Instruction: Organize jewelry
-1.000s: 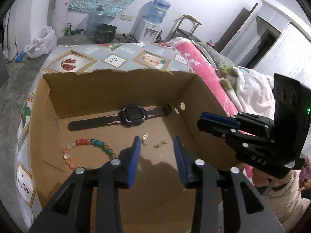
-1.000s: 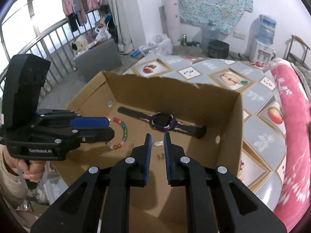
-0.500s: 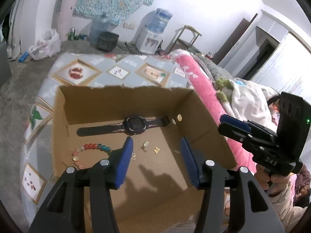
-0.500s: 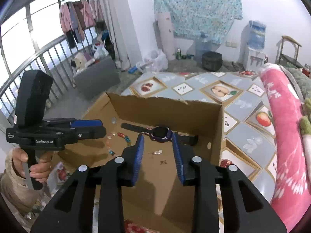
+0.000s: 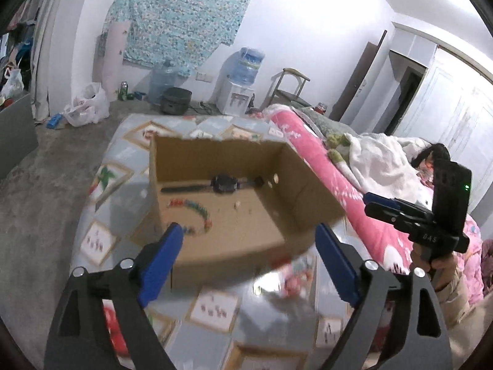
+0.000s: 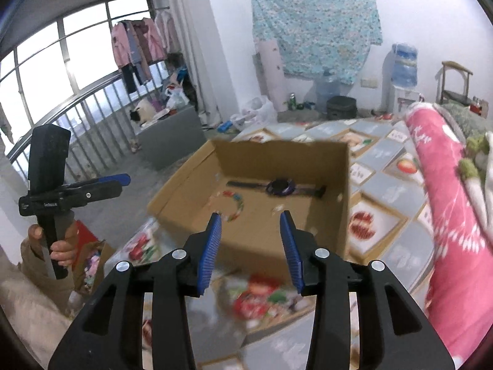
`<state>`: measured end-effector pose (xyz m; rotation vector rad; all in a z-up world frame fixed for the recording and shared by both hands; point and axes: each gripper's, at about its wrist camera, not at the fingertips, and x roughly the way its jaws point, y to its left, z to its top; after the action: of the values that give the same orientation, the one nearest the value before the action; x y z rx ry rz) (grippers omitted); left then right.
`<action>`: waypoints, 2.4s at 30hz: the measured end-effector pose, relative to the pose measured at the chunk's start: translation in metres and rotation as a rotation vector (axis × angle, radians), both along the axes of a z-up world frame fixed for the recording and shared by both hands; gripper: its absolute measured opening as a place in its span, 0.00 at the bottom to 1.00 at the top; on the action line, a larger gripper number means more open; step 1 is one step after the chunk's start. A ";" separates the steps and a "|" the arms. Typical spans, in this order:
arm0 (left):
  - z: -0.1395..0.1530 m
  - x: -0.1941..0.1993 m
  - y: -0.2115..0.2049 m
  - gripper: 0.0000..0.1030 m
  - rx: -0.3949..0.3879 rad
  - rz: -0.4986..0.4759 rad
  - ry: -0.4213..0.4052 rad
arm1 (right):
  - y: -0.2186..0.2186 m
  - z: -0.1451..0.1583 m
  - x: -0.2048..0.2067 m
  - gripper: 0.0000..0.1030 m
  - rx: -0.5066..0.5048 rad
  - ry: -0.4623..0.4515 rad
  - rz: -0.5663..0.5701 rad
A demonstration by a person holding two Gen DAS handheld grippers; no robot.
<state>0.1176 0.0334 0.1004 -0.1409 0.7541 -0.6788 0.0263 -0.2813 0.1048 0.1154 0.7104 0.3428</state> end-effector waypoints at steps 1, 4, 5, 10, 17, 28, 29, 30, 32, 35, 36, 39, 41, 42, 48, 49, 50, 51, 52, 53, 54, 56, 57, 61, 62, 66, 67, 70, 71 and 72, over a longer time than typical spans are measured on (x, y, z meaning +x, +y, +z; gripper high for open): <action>-0.004 -0.005 0.002 0.87 0.006 -0.003 0.008 | 0.004 -0.006 -0.003 0.37 0.006 0.016 0.012; -0.022 -0.023 0.005 0.88 0.059 -0.014 0.029 | 0.021 -0.033 -0.005 0.37 0.036 0.096 0.052; -0.028 -0.025 0.004 0.88 0.066 -0.015 0.039 | 0.026 -0.042 -0.004 0.37 0.041 0.121 0.056; -0.071 -0.022 -0.014 0.88 0.182 0.005 0.113 | 0.045 -0.084 0.001 0.36 0.029 0.234 0.051; -0.129 -0.009 -0.047 0.88 0.388 0.055 0.177 | 0.056 -0.108 -0.003 0.36 -0.159 0.243 -0.028; -0.163 0.004 -0.066 0.91 0.499 0.090 0.174 | 0.072 -0.134 0.008 0.30 -0.274 0.228 -0.022; -0.164 0.004 -0.066 0.93 0.498 0.090 0.173 | 0.072 -0.138 0.008 0.27 -0.289 0.228 -0.021; -0.165 0.005 -0.066 0.94 0.498 0.086 0.170 | 0.074 -0.142 0.009 0.23 -0.310 0.231 -0.021; -0.166 0.005 -0.065 0.95 0.497 0.086 0.164 | 0.071 -0.146 0.009 0.15 -0.321 0.230 -0.030; -0.167 0.006 -0.064 0.95 0.495 0.084 0.159 | 0.059 -0.144 0.007 0.07 -0.303 0.238 -0.059; -0.168 0.007 -0.065 0.95 0.495 0.081 0.158 | 0.052 -0.143 0.006 0.07 -0.304 0.241 -0.081; -0.168 0.007 -0.065 0.95 0.497 0.073 0.156 | 0.029 -0.141 0.001 0.07 -0.293 0.250 -0.137; -0.169 0.005 -0.069 0.95 0.498 0.073 0.155 | 0.015 -0.138 -0.001 0.07 -0.296 0.252 -0.173; -0.169 0.005 -0.069 0.95 0.497 0.073 0.155 | 0.011 -0.137 -0.002 0.07 -0.301 0.250 -0.188; -0.168 0.005 -0.069 0.95 0.495 0.075 0.152 | -0.017 -0.128 -0.010 0.08 -0.292 0.246 -0.287; -0.168 0.005 -0.069 0.95 0.495 0.075 0.151 | -0.020 -0.126 -0.012 0.09 -0.280 0.248 -0.293; -0.168 0.004 -0.069 0.95 0.495 0.075 0.152 | -0.019 -0.125 -0.011 0.13 -0.273 0.248 -0.296; -0.168 0.004 -0.069 0.95 0.495 0.075 0.153 | -0.020 -0.122 -0.014 0.19 -0.256 0.242 -0.297; -0.168 0.004 -0.069 0.95 0.495 0.076 0.152 | -0.020 -0.118 -0.017 0.22 -0.241 0.231 -0.296; -0.168 0.004 -0.069 0.95 0.495 0.076 0.153 | -0.020 -0.115 -0.019 0.24 -0.217 0.218 -0.293; -0.168 0.004 -0.069 0.95 0.496 0.078 0.154 | -0.020 -0.111 -0.022 0.25 -0.185 0.207 -0.284; -0.168 0.004 -0.070 0.95 0.496 0.081 0.155 | -0.015 -0.108 -0.019 0.27 -0.111 0.187 -0.253; -0.168 0.003 -0.070 0.95 0.495 0.082 0.154 | -0.015 -0.107 -0.018 0.28 -0.089 0.185 -0.235; -0.168 0.002 -0.070 0.95 0.495 0.086 0.155 | 0.010 -0.116 -0.008 0.29 -0.076 0.206 -0.149; -0.167 0.002 -0.069 0.95 0.495 0.086 0.155 | 0.017 -0.121 -0.005 0.29 -0.071 0.212 -0.122; -0.166 0.002 -0.069 0.95 0.495 0.085 0.153 | 0.036 -0.131 0.002 0.29 -0.073 0.238 -0.066; -0.166 0.002 -0.068 0.95 0.495 0.084 0.154 | 0.039 -0.133 0.004 0.29 -0.072 0.246 -0.060; -0.165 0.002 -0.068 0.95 0.495 0.082 0.155 | 0.041 -0.136 0.006 0.34 -0.075 0.259 -0.056; -0.164 0.002 -0.068 0.95 0.495 0.081 0.155 | 0.042 -0.135 0.007 0.41 -0.079 0.260 -0.057; -0.164 0.002 -0.068 0.95 0.495 0.080 0.155 | 0.041 -0.134 0.006 0.48 -0.083 0.258 -0.061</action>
<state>0.1195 -0.0342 -0.0639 0.2303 1.0388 -0.3916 0.0321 -0.2399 -0.0293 0.1037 0.9728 0.2417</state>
